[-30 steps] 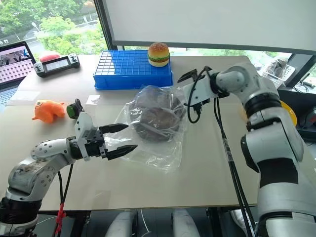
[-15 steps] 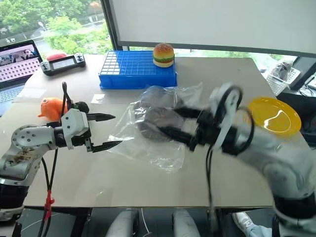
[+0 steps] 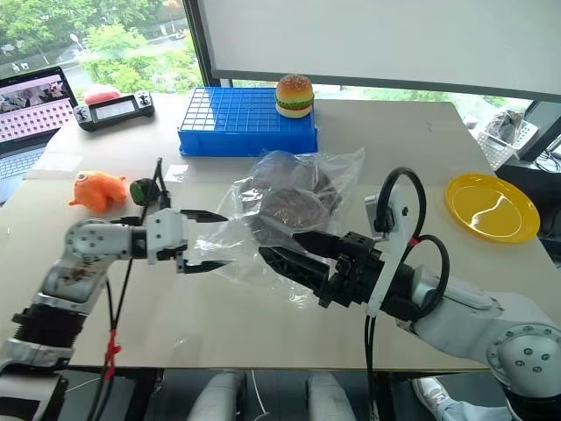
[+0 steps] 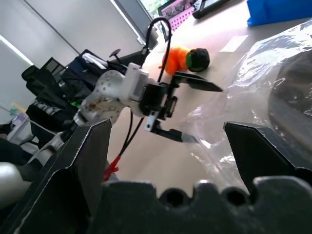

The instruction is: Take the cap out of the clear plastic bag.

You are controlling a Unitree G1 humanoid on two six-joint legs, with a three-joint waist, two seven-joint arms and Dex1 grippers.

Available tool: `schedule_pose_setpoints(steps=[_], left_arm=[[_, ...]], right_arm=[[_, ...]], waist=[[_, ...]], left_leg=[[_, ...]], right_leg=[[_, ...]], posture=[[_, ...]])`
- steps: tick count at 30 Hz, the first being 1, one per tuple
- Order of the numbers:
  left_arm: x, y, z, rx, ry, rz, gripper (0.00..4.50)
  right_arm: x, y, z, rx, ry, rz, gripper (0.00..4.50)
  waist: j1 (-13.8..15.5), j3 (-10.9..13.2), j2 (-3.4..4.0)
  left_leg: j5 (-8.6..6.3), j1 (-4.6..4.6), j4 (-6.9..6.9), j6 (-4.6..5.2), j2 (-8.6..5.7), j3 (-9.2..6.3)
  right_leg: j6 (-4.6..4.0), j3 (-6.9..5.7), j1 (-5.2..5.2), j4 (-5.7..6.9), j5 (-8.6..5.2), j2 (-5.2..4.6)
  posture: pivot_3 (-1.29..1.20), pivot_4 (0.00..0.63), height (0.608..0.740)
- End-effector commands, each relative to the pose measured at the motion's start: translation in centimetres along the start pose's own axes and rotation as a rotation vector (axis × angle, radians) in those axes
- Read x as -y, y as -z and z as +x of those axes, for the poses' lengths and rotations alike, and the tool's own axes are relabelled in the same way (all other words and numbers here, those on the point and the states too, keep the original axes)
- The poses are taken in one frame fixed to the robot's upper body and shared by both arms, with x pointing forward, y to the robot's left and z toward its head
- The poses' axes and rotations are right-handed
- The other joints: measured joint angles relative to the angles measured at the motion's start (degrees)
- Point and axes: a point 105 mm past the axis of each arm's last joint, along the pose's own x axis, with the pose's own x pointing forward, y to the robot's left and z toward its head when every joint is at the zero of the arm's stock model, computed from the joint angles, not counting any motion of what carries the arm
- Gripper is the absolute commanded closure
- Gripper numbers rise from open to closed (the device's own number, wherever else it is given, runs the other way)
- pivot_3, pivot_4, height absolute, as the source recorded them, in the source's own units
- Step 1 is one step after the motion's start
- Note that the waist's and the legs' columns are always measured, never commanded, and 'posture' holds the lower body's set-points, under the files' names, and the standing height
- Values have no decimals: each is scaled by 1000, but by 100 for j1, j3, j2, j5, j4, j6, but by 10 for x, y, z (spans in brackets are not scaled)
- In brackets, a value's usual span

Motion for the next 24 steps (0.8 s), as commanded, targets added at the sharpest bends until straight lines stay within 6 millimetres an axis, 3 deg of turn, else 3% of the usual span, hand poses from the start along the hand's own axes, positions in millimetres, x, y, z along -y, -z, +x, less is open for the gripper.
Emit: schedule_pose_setpoints(steps=[1, 4, 13, 17, 24], left_arm=[[-14, -12, 8, 28, -74, 55, 265], [-13, -13, 8, 37, -72, 65, 1065], [-7, -24, 17, 75, -29, 33, 4309], [-10, -35, 29, 72, 5, -20, 4410], [-20, -63, 36, 128, 37, -91, 4410]], right_arm=[[-11, -2, 0, 16, -44, 8, 15], [-13, 0, 0, 11, -48, 9, 0], [-19, 7, 4, -19, -118, 52, 0], [-26, 14, 7, -54, -212, 111, 0], [-4, 35, 25, -142, -179, 102, 0]], waist=[[-1, -1, -1], [-29, -1, -1], [-4, -1, -1], [13, -1, -1], [-28, -1, -2]], left_leg=[[0, -2, 0, 0, 0, -1], [-3, -1, -1, 5, 1, -1], [-3, 0, 3, 6, 0, -2], [-3, -3, 5, 6, 0, -5], [-3, -1, 8, 6, -1, -6]], right_leg=[[0, -1, 0, -1, 0, 0], [0, 0, -2, 0, 0, 1], [0, -1, 0, 2, 1, 1], [0, -2, 1, 2, 1, 1], [1, -2, 2, 4, 1, 2]], posture=[[0, 150, 735], [0, 150, 735], [0, 150, 735], [0, 150, 735], [0, 150, 735]])
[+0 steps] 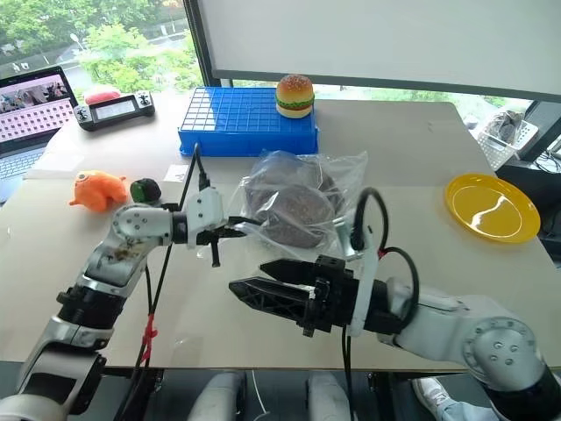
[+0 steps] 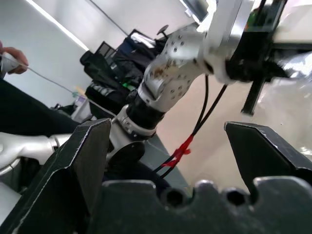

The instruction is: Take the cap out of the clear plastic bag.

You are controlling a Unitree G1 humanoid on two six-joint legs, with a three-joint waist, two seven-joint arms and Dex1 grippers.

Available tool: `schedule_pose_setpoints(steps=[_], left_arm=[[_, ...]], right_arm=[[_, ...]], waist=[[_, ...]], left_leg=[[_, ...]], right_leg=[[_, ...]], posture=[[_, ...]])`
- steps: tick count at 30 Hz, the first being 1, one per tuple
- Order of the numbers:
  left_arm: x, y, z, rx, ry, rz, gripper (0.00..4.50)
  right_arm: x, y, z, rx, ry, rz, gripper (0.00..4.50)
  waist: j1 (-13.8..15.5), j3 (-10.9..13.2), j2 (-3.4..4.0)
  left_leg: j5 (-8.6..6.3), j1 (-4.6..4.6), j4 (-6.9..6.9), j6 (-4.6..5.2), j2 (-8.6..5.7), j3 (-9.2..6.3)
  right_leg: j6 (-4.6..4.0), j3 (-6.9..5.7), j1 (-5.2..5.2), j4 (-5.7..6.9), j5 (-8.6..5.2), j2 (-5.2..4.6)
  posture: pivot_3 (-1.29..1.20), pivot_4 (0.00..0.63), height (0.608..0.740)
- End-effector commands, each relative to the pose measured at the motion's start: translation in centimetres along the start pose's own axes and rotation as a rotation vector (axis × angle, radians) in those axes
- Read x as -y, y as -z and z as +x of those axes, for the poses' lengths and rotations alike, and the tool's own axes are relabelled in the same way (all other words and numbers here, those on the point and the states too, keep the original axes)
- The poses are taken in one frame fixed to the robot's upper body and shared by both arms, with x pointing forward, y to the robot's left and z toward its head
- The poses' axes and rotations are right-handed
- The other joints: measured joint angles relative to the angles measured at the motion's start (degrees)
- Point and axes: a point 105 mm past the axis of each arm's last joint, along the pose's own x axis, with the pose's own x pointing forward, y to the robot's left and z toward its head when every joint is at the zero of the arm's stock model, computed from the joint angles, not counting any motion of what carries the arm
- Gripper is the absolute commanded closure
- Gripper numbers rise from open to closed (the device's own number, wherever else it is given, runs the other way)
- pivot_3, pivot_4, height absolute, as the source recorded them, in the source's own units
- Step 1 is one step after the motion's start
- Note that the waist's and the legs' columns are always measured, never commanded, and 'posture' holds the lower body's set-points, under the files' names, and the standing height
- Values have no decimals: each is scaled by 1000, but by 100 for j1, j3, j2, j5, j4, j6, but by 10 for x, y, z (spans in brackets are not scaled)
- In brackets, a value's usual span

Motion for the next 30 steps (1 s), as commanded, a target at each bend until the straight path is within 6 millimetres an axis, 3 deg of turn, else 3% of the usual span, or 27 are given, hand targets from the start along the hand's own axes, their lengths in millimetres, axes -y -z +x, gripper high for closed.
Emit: schedule_pose_setpoints(steps=[1, 5, 8, 14, 17, 23, 26, 30], left_arm=[[-1, -20, -1, 59, 18, -5, 4410], [1, -34, -2, 116, 31, -59, 4410], [0, -44, -2, 158, 20, -97, 4410], [-5, -57, -5, 240, 23, -231, 4410], [-3, -57, -6, 248, 39, -286, 4410], [9, -50, -3, 223, 100, -355, 4410], [14, -49, 1, 219, 114, -357, 4410], [16, -50, 5, 224, 121, -366, 4410]], right_arm=[[7, 2, 6, -28, 12, -51, 0], [48, 0, 13, -32, 212, -176, 0], [87, 2, 11, -81, 422, -378, 0], [137, -1, -2, -181, 710, -811, 0], [146, -1, -3, -197, 761, -915, 0], [151, -27, -6, -56, 887, -1017, 0], [147, -36, 4, 18, 878, -1056, 0], [154, -31, 19, -26, 854, -1132, 0]], waist=[[-11, 0, 0], [2, 0, 0], [32, 0, 0], [33, 0, 0], [4, 0, 0], [0, 0, 0], [9, 0, 0], [8, 0, 0]], left_leg=[[-1, 0, 0, 1, 0, 0], [-1, 0, 0, 1, 1, -1], [-1, -1, 2, 1, 0, 0], [-1, -5, 3, 1, -1, -1], [-1, -4, 4, 1, -1, 1], [-1, -4, 3, 1, -1, 2], [-1, -3, 4, 1, -1, 1], [-1, -2, 4, 1, -2, 1]], right_leg=[[0, 0, -1, 0, 0, 1], [0, 0, -2, 2, 0, 3], [1, -1, -3, 1, -1, 3], [2, -2, -9, 0, -1, 2], [2, -1, -10, 3, -1, 3], [1, 2, -12, 7, -1, 3], [1, 1, -10, 8, 0, 2], [1, 0, -9, 9, 0, 3]], posture=[[0, 150, 735], [0, 150, 735], [0, 150, 735], [0, 150, 735], [0, 150, 735], [0, 150, 735], [0, 150, 735], [0, 150, 735]])
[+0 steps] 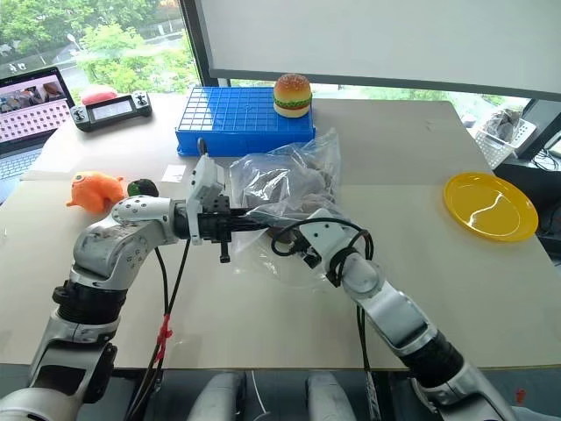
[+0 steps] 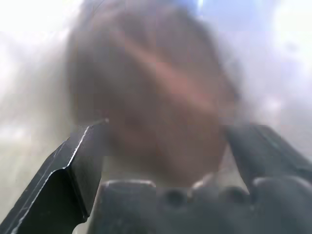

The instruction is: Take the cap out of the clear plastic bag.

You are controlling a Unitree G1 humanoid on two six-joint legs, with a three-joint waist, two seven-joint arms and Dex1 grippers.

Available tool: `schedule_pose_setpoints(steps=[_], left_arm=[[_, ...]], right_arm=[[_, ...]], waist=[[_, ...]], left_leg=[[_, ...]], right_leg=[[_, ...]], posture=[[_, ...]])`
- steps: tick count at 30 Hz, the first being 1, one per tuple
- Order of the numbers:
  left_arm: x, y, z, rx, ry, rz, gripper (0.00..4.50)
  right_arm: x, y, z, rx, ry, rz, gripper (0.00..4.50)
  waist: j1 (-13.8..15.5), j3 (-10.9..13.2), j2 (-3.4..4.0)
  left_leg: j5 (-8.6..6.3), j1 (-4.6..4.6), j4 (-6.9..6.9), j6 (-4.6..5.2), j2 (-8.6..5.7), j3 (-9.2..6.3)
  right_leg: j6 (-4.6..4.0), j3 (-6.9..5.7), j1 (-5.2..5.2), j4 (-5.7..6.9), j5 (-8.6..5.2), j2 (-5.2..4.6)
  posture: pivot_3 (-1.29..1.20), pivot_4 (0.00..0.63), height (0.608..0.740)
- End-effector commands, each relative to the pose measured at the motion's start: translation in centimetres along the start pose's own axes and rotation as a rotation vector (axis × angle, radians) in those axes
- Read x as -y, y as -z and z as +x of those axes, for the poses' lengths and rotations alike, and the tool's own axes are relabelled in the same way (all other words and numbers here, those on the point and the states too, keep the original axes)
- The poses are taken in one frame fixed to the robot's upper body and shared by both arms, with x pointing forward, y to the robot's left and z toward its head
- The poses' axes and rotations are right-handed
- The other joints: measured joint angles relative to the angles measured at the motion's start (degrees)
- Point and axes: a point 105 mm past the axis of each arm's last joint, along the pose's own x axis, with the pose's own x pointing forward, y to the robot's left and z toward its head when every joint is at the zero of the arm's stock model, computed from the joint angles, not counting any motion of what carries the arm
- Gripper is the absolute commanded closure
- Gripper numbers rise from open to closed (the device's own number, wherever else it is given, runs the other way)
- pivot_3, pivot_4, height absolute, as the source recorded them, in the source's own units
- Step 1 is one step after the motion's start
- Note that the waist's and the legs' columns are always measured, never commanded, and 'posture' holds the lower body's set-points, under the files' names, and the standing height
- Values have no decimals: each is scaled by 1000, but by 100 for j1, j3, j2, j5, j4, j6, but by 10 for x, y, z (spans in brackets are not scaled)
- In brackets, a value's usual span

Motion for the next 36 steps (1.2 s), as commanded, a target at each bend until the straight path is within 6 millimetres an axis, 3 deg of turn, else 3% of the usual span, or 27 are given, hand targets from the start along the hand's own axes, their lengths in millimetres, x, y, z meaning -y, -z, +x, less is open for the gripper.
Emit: schedule_pose_setpoints(steps=[1, 6, 9, 13, 16, 18, 23, 32, 36], left_arm=[[7, -10, 4, 25, 31, 33, 4410], [7, -10, 9, 32, 40, 29, 4410], [6, -11, 11, 35, 41, 29, 4410], [5, -10, 12, 36, 39, 29, 4410], [8, -9, 12, 35, 46, 21, 4410], [9, -8, 13, 34, 45, 21, 4410], [8, -8, 11, 32, 38, 23, 4500], [9, -5, 11, 23, 28, 24, 4500], [9, -3, 10, 17, 28, 18, 4500]], right_arm=[[-3, -7, 9, 43, -6, -111, 0], [-48, 15, 31, -27, -218, -209, 0], [-59, 27, 38, -71, -289, -229, 0], [-45, 30, 48, -86, -227, -257, 0], [-22, 46, 62, -179, -85, -282, 0], [-20, 51, 66, -203, -61, -258, 0], [-26, 54, 66, -206, -74, -239, 1404], [-33, 38, 64, -134, -114, -190, 4482], [-46, 27, 45, -86, -223, -104, 4482]], waist=[[0, 0, 0], [-27, 0, 0], [-54, -11, -11], [-115, -36, -39], [-166, -40, -42], [-140, -46, -41], [-71, -52, -48], [0, -52, -48], [3, -52, -48]], left_leg=[[0, 0, 0, 0, 0, 0], [0, 4, 0, 0, 0, 1], [0, 15, 2, 0, 0, 2], [0, 52, 0, -1, 1, 3], [2, 63, 0, -4, 1, 5], [10, 75, -1, -12, 2, 4], [19, 77, 1, -12, 0, 3], [18, 60, 0, -12, 0, 1], [18, 53, -3, -12, 0, 0]], right_leg=[[0, 0, 0, 0, 0, 0], [-2, 1, 0, 2, 1, 0], [-3, 2, 10, 9, 2, 0], [-1, 3, 36, 21, 1, 2], [-1, 10, 36, 35, 1, 5], [-1, 12, 39, 47, 1, 8], [3, 12, 42, 55, 0, 6], [1, 10, 30, 53, 1, 6], [1, 8, 27, 47, 0, 6]], posture=[[0, 150, 735], [0, 150, 735], [0, 150, 735], [0, 150, 735], [0, 150, 735], [0, 150, 735], [0, 150, 735], [0, 150, 735], [0, 150, 735]])
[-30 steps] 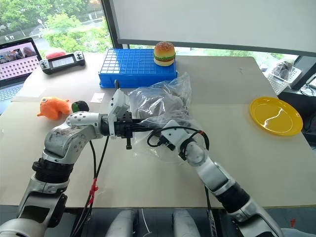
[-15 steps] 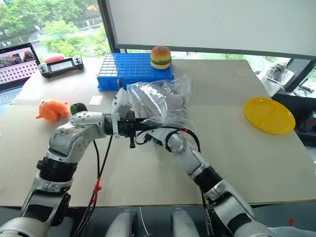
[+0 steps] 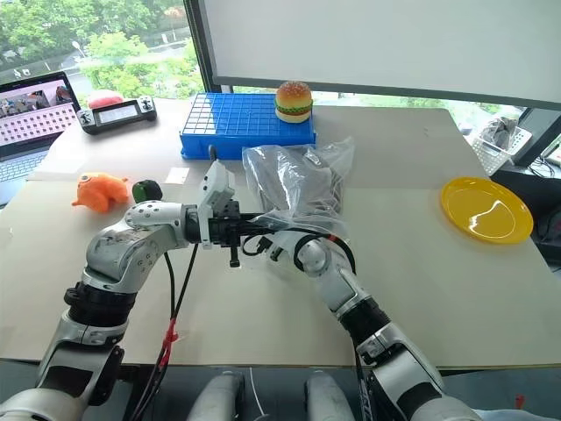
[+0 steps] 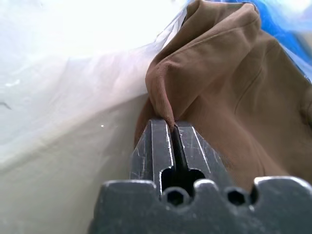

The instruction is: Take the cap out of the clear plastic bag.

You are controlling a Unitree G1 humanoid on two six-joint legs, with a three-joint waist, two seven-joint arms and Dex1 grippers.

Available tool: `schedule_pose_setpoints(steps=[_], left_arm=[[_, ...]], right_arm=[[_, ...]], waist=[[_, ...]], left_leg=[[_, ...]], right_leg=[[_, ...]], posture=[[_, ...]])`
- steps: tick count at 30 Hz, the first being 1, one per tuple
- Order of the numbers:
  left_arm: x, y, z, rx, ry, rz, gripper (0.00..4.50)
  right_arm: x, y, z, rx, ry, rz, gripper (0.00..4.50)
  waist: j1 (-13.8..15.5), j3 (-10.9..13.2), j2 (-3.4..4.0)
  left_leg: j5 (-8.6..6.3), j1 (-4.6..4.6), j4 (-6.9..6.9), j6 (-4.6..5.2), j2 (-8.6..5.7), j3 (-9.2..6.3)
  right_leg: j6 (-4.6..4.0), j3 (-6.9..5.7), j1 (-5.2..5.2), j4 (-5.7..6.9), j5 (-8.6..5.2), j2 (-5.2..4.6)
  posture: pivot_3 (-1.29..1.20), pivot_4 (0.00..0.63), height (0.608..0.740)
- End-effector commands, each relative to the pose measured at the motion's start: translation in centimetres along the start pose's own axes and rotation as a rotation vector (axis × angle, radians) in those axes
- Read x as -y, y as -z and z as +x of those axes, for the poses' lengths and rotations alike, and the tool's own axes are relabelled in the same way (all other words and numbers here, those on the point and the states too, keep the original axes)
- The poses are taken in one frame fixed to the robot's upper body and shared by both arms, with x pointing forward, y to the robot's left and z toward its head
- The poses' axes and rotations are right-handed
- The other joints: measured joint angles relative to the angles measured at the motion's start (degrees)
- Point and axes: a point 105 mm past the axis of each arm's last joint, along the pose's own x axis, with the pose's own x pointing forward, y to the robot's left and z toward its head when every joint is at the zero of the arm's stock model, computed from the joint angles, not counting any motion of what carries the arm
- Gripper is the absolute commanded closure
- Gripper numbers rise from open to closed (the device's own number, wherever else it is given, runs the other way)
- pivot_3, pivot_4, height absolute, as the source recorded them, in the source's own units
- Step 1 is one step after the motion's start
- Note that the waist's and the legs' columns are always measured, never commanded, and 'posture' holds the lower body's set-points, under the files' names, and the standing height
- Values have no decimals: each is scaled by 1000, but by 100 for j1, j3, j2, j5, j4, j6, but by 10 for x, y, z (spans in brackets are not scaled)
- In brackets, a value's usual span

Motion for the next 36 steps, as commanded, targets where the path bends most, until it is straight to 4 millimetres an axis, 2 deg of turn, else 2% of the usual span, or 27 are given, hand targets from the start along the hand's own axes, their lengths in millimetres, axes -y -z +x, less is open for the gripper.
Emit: schedule_pose_setpoints(steps=[1, 5, 8, 16, 25, 28, 32, 36], left_arm=[[6, -6, 1, 12, 25, 31, 4500], [6, -4, 0, 7, 23, 29, 4500], [7, -2, 0, 3, 22, 28, 4500], [7, 0, 1, -4, 22, 29, 4500], [9, 2, -2, -12, 23, 29, 4500], [8, 2, -2, -13, 18, 29, 4500], [7, 3, -1, -13, 16, 30, 4500], [5, 2, -1, -13, 13, 32, 4500]], right_arm=[[-17, 8, -22, -19, -123, 91, 4482], [-31, 8, -51, -6, -213, 133, 4482], [-36, -8, -74, 68, -247, 222, 4482], [-26, -31, -107, 139, -213, 298, 4482], [-18, -60, -148, 208, -299, 341, 4482], [-15, -78, -166, 281, -345, 428, 4482], [-11, -87, -179, 344, -404, 494, 4482], [3, -103, -205, 494, -485, 615, 4482]], waist=[[-3, 0, 0], [3, 0, 0], [7, -1, 0], [-15, 0, 0], [-6, 0, 0], [-4, 0, 0], [-1, 0, -1], [0, 1, -1]], left_leg=[[-1, -3, -4, 0, 0, 0], [-5, -8, -18, 5, 0, -1], [-7, -11, -26, 6, -1, -3], [-5, -10, -22, 3, 0, -2], [-5, -29, -23, 3, 0, -6], [-5, -29, -21, 4, 0, -7], [-5, -30, -20, 3, 0, -8], [-5, -30, -18, 4, 0, -8]], right_leg=[[-1, 0, -1, -7, 0, 0], [-2, 0, -3, -20, 0, 0], [-1, -1, -3, -28, -2, -1], [35, 1, -6, -27, -23, 0], [36, -2, -15, -34, -23, 0], [36, -3, -15, -33, -23, 0], [37, -4, -14, -33, -23, 0], [35, -5, -13, -34, -22, -1]], posture=[[0, 150, 735], [0, 150, 735], [0, 150, 735], [0, 150, 735], [0, 150, 735], [0, 150, 735], [0, 150, 735], [0, 150, 735]])
